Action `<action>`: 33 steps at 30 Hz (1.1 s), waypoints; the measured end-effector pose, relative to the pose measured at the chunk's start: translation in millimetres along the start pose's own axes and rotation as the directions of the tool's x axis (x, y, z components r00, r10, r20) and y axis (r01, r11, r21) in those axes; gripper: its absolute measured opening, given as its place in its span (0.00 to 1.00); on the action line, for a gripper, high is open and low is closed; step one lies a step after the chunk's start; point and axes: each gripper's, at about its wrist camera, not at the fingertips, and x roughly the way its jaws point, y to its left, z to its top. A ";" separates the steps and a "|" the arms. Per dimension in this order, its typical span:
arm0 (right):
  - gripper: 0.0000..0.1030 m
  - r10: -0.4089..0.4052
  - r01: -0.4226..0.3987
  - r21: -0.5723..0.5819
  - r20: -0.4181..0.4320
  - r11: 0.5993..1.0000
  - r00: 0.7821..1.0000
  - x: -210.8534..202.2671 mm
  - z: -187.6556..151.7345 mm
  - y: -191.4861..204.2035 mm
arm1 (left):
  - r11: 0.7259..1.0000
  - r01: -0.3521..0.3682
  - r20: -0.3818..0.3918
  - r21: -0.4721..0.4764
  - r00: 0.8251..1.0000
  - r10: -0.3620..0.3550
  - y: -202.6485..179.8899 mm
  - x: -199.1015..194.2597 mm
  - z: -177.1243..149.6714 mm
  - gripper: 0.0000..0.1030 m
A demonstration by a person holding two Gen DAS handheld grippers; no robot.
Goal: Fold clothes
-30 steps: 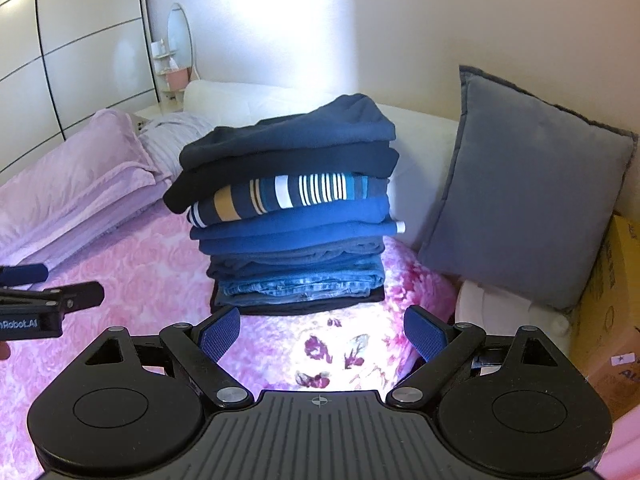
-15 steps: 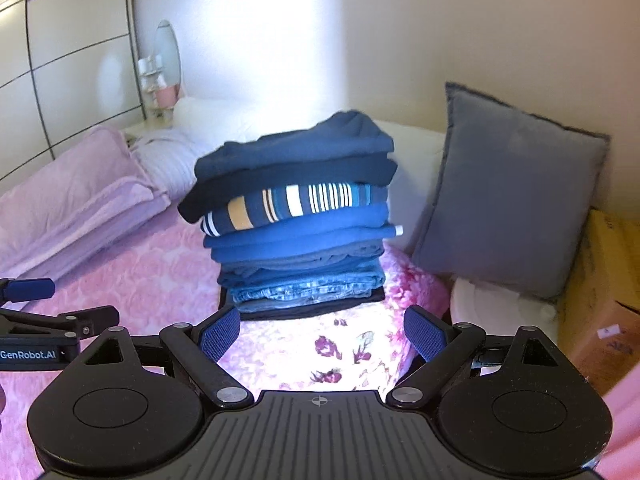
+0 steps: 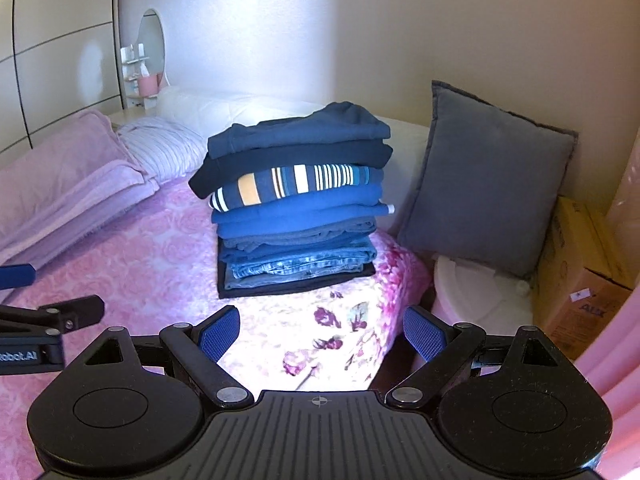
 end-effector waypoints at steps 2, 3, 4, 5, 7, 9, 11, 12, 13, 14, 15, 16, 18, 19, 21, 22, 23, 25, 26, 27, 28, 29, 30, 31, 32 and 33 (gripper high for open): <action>0.89 0.005 -0.005 -0.005 0.004 1.000 1.000 -0.1 1.6 4.4 | 1.000 0.002 -0.002 -0.001 1.000 -0.002 2.3 0.9 0.1 0.95; 0.89 0.006 -0.006 -0.007 0.004 1.000 1.000 0.4 2.4 5.6 | 1.000 -0.001 -0.001 0.000 1.000 0.001 2.8 1.3 0.1 0.95; 0.89 0.007 -0.007 -0.010 0.005 1.000 1.000 0.9 3.2 6.6 | 1.000 -0.002 0.001 0.001 1.000 0.002 3.2 1.6 0.1 0.95; 0.89 0.008 -0.007 -0.013 0.005 1.000 1.000 1.5 4.0 7.6 | 1.000 -0.003 0.003 0.000 1.000 0.003 3.6 2.0 0.4 0.95; 0.89 0.012 -0.012 -0.017 0.006 1.000 1.000 1.5 5.0 9.6 | 1.000 -0.003 0.003 0.000 1.000 0.003 3.9 3.0 1.2 0.95; 0.89 0.018 -0.018 -0.023 0.005 1.000 1.000 2.8 6.6 11.8 | 1.000 -0.006 0.005 0.000 1.000 0.006 3.5 4.0 2.2 0.95; 0.89 0.020 -0.020 -0.032 0.007 0.999 1.000 4.6 8.7 13.5 | 1.000 -0.008 0.007 0.000 1.000 0.008 3.1 5.0 3.2 0.95; 0.89 0.022 -0.022 -0.033 0.006 0.999 1.000 5.6 9.8 13.8 | 1.000 -0.010 0.008 0.000 1.000 0.010 2.8 5.6 3.9 0.95; 0.89 0.023 -0.023 -0.035 0.005 0.999 1.000 6.5 10.6 13.7 | 1.000 -0.012 0.009 0.000 1.000 0.012 2.3 6.2 4.5 0.95; 0.89 0.024 -0.024 -0.037 0.004 0.999 1.000 7.4 11.3 13.6 | 1.000 -0.013 0.010 -0.001 1.000 0.013 1.6 7.2 5.3 0.95; 0.89 0.025 -0.025 -0.038 0.003 0.999 1.000 8.3 11.6 13.2 | 1.000 -0.014 0.011 -0.001 1.000 0.014 1.1 8.2 5.8 0.95; 0.89 0.026 -0.025 -0.039 0.001 0.999 1.000 9.3 11.8 12.7 | 1.000 -0.016 0.011 -0.001 1.000 0.016 0.6 9.1 6.1 0.95; 0.89 0.027 -0.027 -0.040 -0.002 0.999 1.000 11.1 12.2 11.7 | 1.000 -0.019 0.010 -0.001 1.000 0.019 -0.3 10.8 6.7 0.95; 0.89 0.028 -0.028 -0.040 -0.003 0.999 1.000 12.0 12.4 11.2 | 1.000 -0.020 0.010 -0.001 1.000 0.020 -0.8 11.7 6.8 0.95; 0.89 0.029 -0.029 -0.041 -0.006 0.999 1.000 13.8 12.8 10.2 | 1.000 -0.022 0.006 -0.002 1.000 0.022 -1.8 14.2 7.4 0.95; 0.89 0.030 -0.030 -0.042 -0.007 0.999 1.000 14.7 13.0 9.7 | 1.000 -0.023 0.005 -0.002 1.000 0.023 -2.2 15.3 7.7 0.95; 0.89 0.030 -0.031 -0.042 -0.009 0.999 1.000 15.6 13.2 9.2 | 1.000 -0.024 0.004 -0.003 1.000 0.024 -2.6 16.3 8.1 0.95; 0.89 0.032 -0.032 -0.043 -0.012 0.999 0.999 17.4 13.6 8.2 | 1.000 -0.025 0.002 -0.003 1.000 0.025 -3.7 18.1 8.5 0.95; 0.89 0.032 -0.033 -0.044 -0.013 0.999 0.999 18.3 13.8 7.7 | 1.000 -0.023 -0.002 -0.003 1.000 0.023 -4.2 19.1 8.7 0.95; 0.89 0.033 -0.033 -0.044 -0.014 0.998 0.999 19.2 14.0 7.2 | 1.000 -0.021 -0.005 -0.001 1.000 0.021 -4.7 19.9 8.6 0.95; 0.89 0.033 -0.034 -0.045 -0.016 0.998 0.999 20.1 14.2 6.7 | 1.000 -0.020 -0.007 0.000 1.000 0.020 -5.3 20.5 8.3 0.95; 0.89 0.034 -0.035 -0.045 -0.017 0.998 0.999 20.6 14.3 6.4 | 1.000 -0.019 -0.008 0.001 1.000 0.019 -5.6 21.3 8.2 0.95; 0.89 0.034 -0.035 -0.046 -0.018 0.998 0.999 21.0 14.4 6.1 | 1.000 -0.018 -0.008 0.001 1.000 0.018 -5.7 22.0 8.0 0.95; 0.89 0.034 -0.035 -0.047 -0.019 0.998 0.999 21.4 14.5 5.9 | 1.000 -0.017 -0.009 0.000 1.000 0.017 -5.8 22.3 7.8 0.95; 0.89 0.035 -0.036 -0.047 -0.020 0.998 0.999 21.7 14.5 5.8 | 1.000 -0.017 -0.009 -0.001 1.000 0.017 -5.9 22.7 7.6 0.95; 0.89 0.035 -0.036 -0.049 -0.020 0.998 0.999 21.9 14.6 5.9 | 1.000 -0.017 -0.009 -0.003 1.000 0.016 -6.1 23.0 7.6 0.95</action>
